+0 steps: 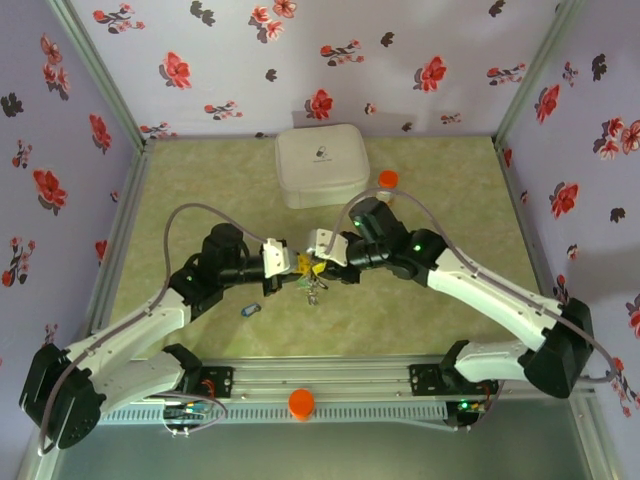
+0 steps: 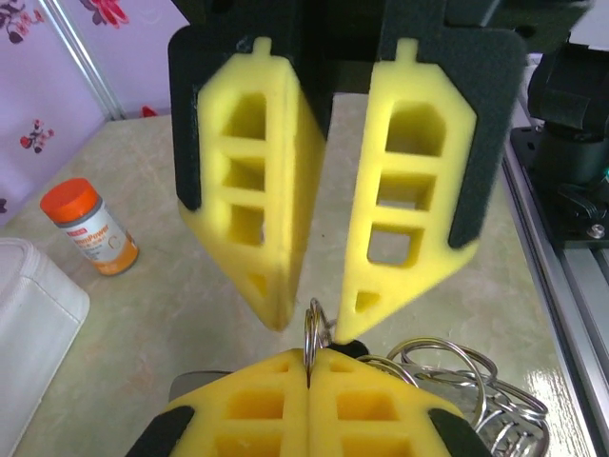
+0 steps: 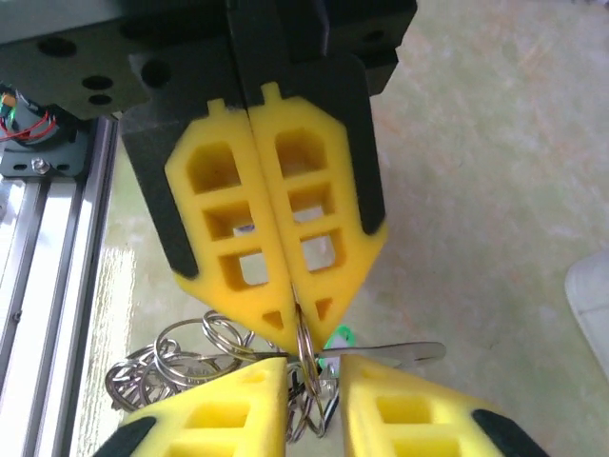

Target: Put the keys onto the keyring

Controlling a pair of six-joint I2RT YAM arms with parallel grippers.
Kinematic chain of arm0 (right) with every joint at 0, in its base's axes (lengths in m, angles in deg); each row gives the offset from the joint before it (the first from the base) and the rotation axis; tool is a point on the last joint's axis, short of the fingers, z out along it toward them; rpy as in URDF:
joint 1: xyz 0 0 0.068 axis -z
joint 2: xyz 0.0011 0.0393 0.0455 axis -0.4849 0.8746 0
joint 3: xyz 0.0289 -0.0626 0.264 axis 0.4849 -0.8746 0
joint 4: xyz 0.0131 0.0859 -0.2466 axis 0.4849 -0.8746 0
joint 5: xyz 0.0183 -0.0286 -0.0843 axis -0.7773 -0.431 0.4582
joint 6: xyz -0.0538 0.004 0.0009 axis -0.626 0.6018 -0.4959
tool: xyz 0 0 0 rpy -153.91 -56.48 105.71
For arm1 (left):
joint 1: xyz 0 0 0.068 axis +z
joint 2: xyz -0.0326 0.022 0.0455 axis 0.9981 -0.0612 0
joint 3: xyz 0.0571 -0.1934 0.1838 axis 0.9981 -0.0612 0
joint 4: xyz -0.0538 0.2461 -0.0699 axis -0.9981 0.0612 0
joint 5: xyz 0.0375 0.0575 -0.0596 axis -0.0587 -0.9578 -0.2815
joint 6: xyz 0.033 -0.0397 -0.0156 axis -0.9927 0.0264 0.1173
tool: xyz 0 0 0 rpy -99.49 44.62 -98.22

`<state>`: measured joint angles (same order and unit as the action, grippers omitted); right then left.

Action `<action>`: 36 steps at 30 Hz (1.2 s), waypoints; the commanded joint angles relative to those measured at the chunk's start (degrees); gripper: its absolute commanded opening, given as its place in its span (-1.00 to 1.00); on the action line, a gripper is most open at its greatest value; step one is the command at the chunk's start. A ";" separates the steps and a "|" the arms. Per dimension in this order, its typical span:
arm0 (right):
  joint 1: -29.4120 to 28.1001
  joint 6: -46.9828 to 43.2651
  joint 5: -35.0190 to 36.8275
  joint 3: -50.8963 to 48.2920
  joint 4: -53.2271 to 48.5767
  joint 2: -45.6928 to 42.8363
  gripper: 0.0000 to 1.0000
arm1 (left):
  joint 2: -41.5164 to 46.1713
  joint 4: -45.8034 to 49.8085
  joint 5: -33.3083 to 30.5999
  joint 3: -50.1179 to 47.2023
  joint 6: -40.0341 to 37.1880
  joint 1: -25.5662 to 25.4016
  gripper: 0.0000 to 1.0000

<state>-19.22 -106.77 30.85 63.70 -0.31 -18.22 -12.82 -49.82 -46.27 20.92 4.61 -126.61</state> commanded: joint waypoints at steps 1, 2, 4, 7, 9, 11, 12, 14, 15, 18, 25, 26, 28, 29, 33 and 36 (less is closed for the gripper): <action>2.18 5.81 -6.49 -4.67 9.50 -4.18 -0.48 | 2.27 -7.91 2.43 -1.56 2.99 0.22 -1.00; 2.33 6.52 -7.16 -5.84 10.99 -4.81 -0.45 | 2.46 -9.67 2.79 -2.12 4.09 0.29 -1.00; 2.37 8.29 -7.93 -7.63 13.79 -5.55 -0.42 | 2.57 -12.95 3.08 -3.12 5.63 0.28 -1.00; 2.36 9.24 -7.91 -8.92 15.72 -6.31 -0.41 | 2.46 -15.75 3.55 -3.85 7.26 0.34 -1.00; 2.44 9.48 -8.15 -9.43 16.37 -6.67 -0.41 | 2.04 -16.36 4.13 -3.90 7.87 0.38 -1.00; 2.48 9.54 -7.68 -9.66 16.38 -7.03 -0.43 | 1.76 -16.95 4.34 -4.14 8.26 0.38 -1.00; 2.52 9.37 -7.25 -9.71 15.92 -7.20 -0.44 | 1.77 -17.21 4.34 -4.21 8.30 0.38 -1.00; 2.69 8.78 -6.29 -9.69 14.29 -7.81 -0.44 | 1.83 -17.27 4.26 -4.43 8.26 0.39 -1.00; 2.69 8.65 -5.97 -9.77 13.71 -8.19 -0.44 | 1.84 -17.27 4.30 -4.44 8.18 0.39 -1.00; 2.83 8.22 -5.03 -10.02 12.35 -9.27 -0.44 | 2.00 -17.02 4.29 -4.57 7.97 0.37 -1.00; 2.93 8.09 -4.46 -9.58 10.96 -8.93 -0.55 | 2.28 -16.58 4.34 -4.45 7.73 0.38 -1.00; 2.96 8.04 -4.26 -9.58 10.89 -8.84 -0.54 | 2.41 -16.57 4.34 -4.44 7.77 0.33 -1.00; 2.88 7.78 -4.10 -9.43 10.60 -8.55 -0.52 | 2.48 -16.36 4.34 -4.39 7.79 0.37 -1.00; 2.92 7.65 -4.20 -9.16 10.24 -8.34 -0.53 | 2.46 -16.30 4.34 -4.36 7.79 0.32 -1.00; 2.88 7.22 -5.26 -8.58 9.22 -7.84 -0.59 | 2.63 -16.21 4.34 -4.41 7.86 0.39 -1.00; 2.89 7.22 -5.45 -8.43 9.09 -7.75 -0.64 | 2.66 -16.30 4.34 -4.42 7.85 0.39 -1.00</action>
<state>-16.62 -99.38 25.89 54.30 9.99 -26.11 -11.38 -63.13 -43.27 16.40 11.78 -126.61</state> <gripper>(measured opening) 0.186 0.039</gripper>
